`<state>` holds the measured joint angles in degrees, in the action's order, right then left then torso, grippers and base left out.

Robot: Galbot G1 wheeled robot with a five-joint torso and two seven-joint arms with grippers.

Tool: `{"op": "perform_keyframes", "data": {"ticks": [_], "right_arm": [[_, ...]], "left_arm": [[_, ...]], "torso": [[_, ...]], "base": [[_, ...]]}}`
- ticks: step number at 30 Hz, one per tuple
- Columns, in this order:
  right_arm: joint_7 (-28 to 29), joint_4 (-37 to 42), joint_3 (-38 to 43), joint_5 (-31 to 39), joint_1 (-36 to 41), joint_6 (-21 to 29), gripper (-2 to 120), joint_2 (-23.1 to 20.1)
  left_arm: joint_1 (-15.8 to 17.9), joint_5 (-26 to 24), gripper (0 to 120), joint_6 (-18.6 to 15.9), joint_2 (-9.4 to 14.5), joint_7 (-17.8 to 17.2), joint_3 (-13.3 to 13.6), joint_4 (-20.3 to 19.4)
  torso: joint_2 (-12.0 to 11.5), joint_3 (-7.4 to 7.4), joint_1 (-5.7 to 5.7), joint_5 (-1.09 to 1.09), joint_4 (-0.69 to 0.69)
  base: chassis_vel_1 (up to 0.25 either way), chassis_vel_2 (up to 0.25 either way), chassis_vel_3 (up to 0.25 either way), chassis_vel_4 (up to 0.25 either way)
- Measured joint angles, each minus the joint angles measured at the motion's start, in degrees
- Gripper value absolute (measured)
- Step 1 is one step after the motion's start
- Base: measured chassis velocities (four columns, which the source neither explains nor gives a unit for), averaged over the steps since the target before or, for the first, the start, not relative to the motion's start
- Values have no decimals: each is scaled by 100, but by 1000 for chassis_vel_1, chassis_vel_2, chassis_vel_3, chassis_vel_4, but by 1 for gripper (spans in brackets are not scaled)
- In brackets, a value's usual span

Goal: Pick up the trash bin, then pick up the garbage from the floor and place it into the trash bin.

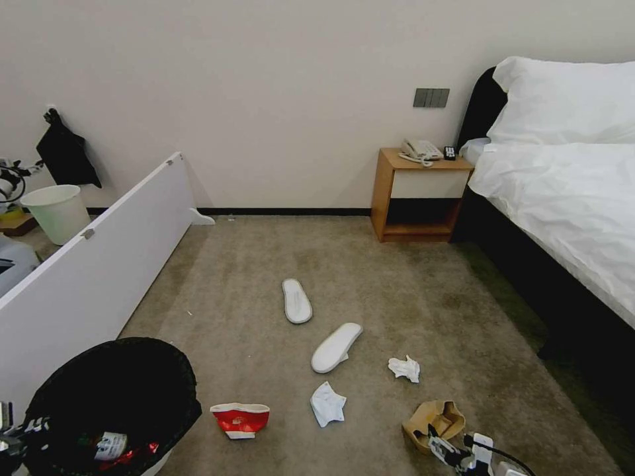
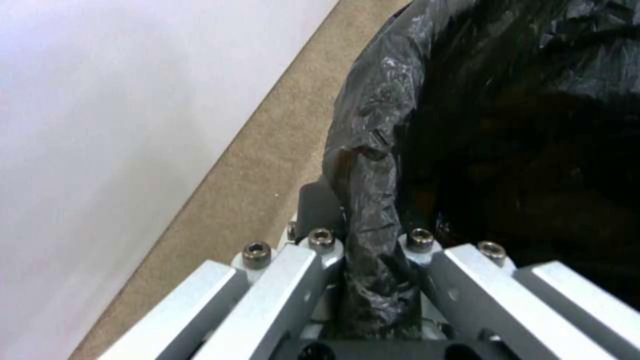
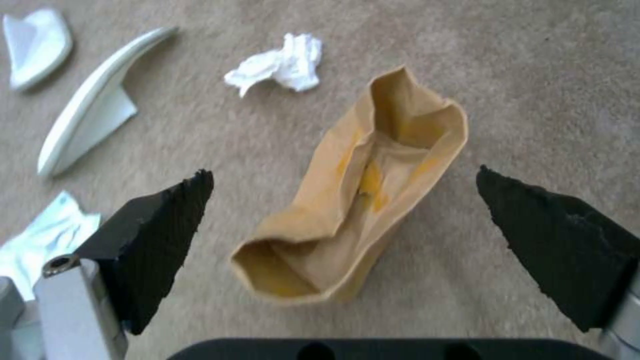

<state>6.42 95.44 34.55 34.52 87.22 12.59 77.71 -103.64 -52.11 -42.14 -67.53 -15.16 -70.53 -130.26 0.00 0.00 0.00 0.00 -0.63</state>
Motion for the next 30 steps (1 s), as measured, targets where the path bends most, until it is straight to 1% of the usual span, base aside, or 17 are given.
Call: {"op": "perform_keyframes", "data": {"ticks": [7,13,26,30], "right_arm": [[135,-316,185,449,-307,260,100,35],[175,-610,311,596,-483,338,100,66],[209,-1168,300,582,-892,460,100,230],[210,-1354,286,548,-1022,490,100,232]], "left_arm": [[-16,4,3,0,-36,-5,1,-53],[-23,5,3,1,-36,-6,1,-84],[-22,15,3,1,-48,-25,49,-136],[5,51,3,1,-63,-41,124,-145]], "torso": [[0,0,0,0,0],[0,0,0,0,0],[0,0,0,0,1],[0,0,0,0,0]], "base": [[0,0,0,0],[0,0,0,0],[0,0,0,0],[0,0,0,0]]}}
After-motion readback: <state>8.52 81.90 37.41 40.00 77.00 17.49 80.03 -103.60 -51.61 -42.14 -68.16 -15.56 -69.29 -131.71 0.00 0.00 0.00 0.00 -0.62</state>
